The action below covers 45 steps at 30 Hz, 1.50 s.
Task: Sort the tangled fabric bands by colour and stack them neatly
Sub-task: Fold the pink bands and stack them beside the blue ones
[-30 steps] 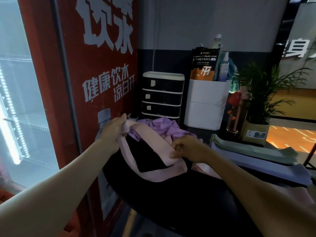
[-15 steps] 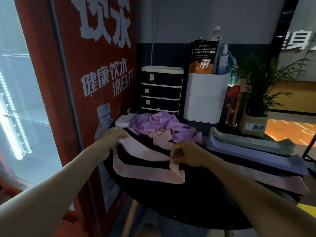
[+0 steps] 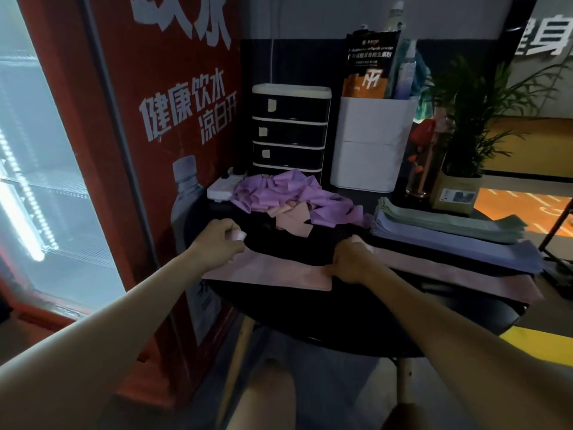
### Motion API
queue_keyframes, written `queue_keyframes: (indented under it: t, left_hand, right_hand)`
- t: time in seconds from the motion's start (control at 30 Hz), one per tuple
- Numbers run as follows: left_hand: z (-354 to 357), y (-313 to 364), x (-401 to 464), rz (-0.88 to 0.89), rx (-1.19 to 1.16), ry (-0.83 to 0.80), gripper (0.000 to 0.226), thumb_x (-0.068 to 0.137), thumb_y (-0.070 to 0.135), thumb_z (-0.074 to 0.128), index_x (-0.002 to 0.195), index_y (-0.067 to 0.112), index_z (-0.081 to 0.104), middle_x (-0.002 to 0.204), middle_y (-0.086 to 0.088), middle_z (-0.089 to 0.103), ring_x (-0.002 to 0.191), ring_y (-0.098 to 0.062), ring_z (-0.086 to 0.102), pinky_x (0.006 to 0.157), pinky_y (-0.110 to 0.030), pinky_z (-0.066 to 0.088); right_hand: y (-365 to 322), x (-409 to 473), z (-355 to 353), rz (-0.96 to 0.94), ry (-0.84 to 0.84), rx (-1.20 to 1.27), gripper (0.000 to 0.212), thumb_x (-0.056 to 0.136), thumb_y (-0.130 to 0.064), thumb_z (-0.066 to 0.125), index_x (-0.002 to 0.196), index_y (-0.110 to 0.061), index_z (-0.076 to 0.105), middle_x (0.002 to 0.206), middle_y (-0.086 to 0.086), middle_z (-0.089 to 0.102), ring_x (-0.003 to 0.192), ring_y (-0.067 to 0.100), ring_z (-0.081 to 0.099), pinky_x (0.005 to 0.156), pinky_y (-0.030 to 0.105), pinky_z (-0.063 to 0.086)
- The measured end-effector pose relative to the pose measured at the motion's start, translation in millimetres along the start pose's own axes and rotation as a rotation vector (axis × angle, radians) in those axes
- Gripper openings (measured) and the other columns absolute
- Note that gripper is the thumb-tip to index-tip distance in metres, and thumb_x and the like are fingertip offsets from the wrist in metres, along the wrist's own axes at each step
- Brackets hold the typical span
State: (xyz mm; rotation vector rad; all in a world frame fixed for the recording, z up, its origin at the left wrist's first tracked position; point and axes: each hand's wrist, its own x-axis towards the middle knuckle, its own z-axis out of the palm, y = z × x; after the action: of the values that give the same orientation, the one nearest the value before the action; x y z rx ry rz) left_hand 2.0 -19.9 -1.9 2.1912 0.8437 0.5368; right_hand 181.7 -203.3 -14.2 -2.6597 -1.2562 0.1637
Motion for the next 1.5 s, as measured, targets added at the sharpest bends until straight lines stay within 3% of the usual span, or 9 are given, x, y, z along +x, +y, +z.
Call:
queue_keyframes:
  t: [0.3, 0.43, 0.7, 0.9, 1.0, 1.2, 1.33, 1.43, 1.5]
  left_hand:
    - [-4.4, -3.3, -10.4, 0.003, 0.28, 0.093, 0.025, 0.078, 0.016, 0.07, 0.102, 0.016, 0.062, 0.121, -0.014, 0.038, 0.111, -0.033, 0.045, 0.097, -0.036, 0.042]
    - [-14.2, -1.1, -11.5, 0.063, 0.215, 0.127, 0.017, 0.082, 0.013, 0.064, 0.076, 0.024, 0.053, 0.109, -0.02, 0.047, 0.086, -0.033, 0.055, 0.069, -0.032, 0.046]
    - [-16.5, 26.3, 0.2, 0.23, 0.403, 0.251, 0.022, 0.096, 0.012, 0.047, 0.115, 0.001, 0.048, 0.099, -0.023, 0.053, 0.084, -0.032, 0.053, 0.069, -0.031, 0.035]
    - [9.4, 57.5, -0.3, 0.178, 0.19, 0.118, 0.024, 0.099, 0.019, 0.043, 0.109, -0.003, 0.044, 0.104, -0.028, 0.055, 0.1, -0.038, 0.055, 0.071, -0.033, 0.035]
    - [26.3, 73.8, -1.6, 0.177, 0.018, 0.07, 0.026, 0.098, 0.02, 0.045, 0.105, -0.005, 0.049, 0.097, -0.017, 0.05, 0.097, -0.026, 0.05, 0.068, -0.025, 0.028]
    - [59.6, 97.0, 5.5, 0.087, -0.322, 0.006, 0.025, 0.1, 0.022, 0.039, 0.099, 0.01, 0.061, 0.103, -0.004, 0.057, 0.104, -0.021, 0.048, 0.081, -0.028, 0.037]
    - [76.6, 112.6, 10.5, 0.041, -0.457, -0.096, 0.021, 0.09, 0.009, 0.049, 0.071, 0.016, 0.054, 0.077, -0.005, 0.053, 0.074, -0.021, 0.05, 0.069, -0.03, 0.04]
    - [91.6, 120.0, 17.7, 0.028, -0.489, -0.143, 0.03, 0.091, -0.003, 0.04, 0.069, 0.013, 0.05, 0.07, -0.007, 0.048, 0.066, -0.02, 0.046, 0.057, -0.028, 0.037]
    - [99.3, 124.5, 21.5, 0.009, -0.519, -0.128, 0.027, 0.089, -0.01, 0.044, 0.071, 0.011, 0.05, 0.068, -0.007, 0.049, 0.057, -0.018, 0.049, 0.045, -0.02, 0.041]
  right_hand:
    - [-16.3, -12.6, 4.0, 0.015, 0.011, 0.033, 0.017, 0.09, -0.006, 0.048, 0.105, -0.003, 0.052, 0.122, 0.02, 0.057, 0.112, 0.032, 0.055, 0.087, 0.031, 0.043]
    - [-14.0, -13.6, -4.6, 0.085, 0.026, 0.157, 0.021, 0.082, -0.013, 0.064, 0.1, -0.003, 0.06, 0.114, 0.019, 0.061, 0.107, 0.032, 0.058, 0.078, 0.027, 0.042]
    - [15.3, -34.4, -41.3, 0.135, 0.064, 0.061, 0.033, 0.089, -0.011, 0.054, 0.121, -0.005, 0.06, 0.124, 0.012, 0.059, 0.114, 0.028, 0.056, 0.09, 0.028, 0.044]
    - [65.9, -48.9, -48.9, 0.316, 0.164, 0.307, 0.015, 0.089, -0.005, 0.049, 0.095, 0.004, 0.058, 0.092, 0.015, 0.054, 0.087, 0.023, 0.051, 0.072, 0.025, 0.037]
    - [90.7, -60.8, -52.5, 0.364, 0.237, 0.461, 0.008, 0.087, -0.003, 0.051, 0.08, -0.001, 0.054, 0.083, 0.012, 0.048, 0.082, 0.021, 0.046, 0.07, 0.025, 0.033]
    - [129.2, -90.0, -60.5, 0.423, 0.413, 0.646, 0.042, 0.084, 0.0, 0.057, 0.049, -0.011, 0.037, 0.051, 0.005, 0.035, 0.054, 0.019, 0.038, 0.058, 0.028, 0.032]
    - [152.5, -103.2, -63.1, 0.466, 0.49, 0.829, 0.05, 0.085, -0.002, 0.063, 0.047, -0.012, 0.033, 0.052, 0.003, 0.025, 0.049, 0.016, 0.026, 0.055, 0.029, 0.025]
    - [168.7, -112.7, -66.2, 0.511, 0.584, 0.943, 0.02, 0.083, -0.002, 0.067, 0.073, 0.013, 0.06, 0.067, 0.011, 0.041, 0.057, 0.021, 0.039, 0.058, 0.033, 0.033]
    - [180.4, -115.5, -67.5, 0.545, 0.616, 1.034, 0.028, 0.082, -0.002, 0.068, 0.105, 0.013, 0.062, 0.085, 0.015, 0.05, 0.074, 0.027, 0.049, 0.064, 0.035, 0.043]
